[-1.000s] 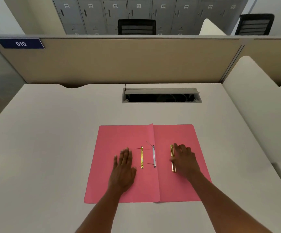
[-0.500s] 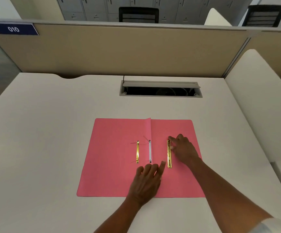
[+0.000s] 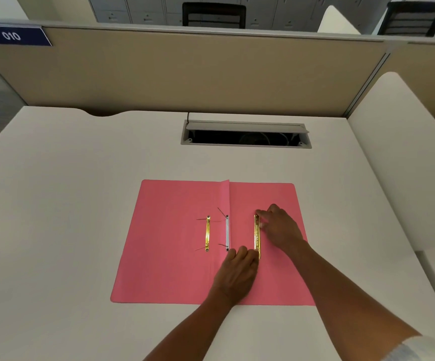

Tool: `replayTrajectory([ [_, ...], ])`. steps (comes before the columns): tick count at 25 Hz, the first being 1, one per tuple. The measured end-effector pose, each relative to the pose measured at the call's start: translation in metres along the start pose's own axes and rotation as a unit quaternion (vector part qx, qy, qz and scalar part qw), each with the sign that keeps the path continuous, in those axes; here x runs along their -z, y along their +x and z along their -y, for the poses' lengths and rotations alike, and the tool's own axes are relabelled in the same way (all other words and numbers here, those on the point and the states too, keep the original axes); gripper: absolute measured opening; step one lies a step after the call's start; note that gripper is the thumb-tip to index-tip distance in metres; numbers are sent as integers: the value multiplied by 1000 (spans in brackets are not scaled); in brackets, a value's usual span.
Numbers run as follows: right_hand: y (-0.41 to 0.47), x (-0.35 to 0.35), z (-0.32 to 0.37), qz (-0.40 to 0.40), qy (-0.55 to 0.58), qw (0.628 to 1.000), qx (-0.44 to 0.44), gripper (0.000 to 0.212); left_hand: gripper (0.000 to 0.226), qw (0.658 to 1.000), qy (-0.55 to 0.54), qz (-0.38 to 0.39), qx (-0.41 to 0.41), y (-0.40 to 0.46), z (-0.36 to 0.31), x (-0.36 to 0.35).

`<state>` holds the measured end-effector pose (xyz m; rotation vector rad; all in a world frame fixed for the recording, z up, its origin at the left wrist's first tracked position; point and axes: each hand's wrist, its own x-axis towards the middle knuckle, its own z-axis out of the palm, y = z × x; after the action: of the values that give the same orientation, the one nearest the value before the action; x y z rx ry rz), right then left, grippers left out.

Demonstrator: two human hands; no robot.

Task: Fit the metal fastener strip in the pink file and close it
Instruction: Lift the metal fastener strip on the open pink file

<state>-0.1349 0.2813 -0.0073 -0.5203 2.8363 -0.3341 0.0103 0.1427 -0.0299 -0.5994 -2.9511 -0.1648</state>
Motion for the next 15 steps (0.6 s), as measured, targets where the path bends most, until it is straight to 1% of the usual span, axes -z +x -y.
replayTrajectory([
  [5, 4, 2, 3, -12, 70, 997, -16, 31, 31, 1000, 7, -4, 3, -3, -1, -8],
  [9, 9, 6, 6, -12, 88, 996, -22, 22, 29, 1000, 7, -10, 0, -4, 0, -10],
  [11, 10, 8, 6, -9, 95, 995, -26, 18, 24, 1000, 10, -12, -4, -4, 0, -10],
  [15, 13, 10, 6, -1, 96, 995, -23, 13, 23, 1000, 5, -12, 1, -4, 0, -12],
])
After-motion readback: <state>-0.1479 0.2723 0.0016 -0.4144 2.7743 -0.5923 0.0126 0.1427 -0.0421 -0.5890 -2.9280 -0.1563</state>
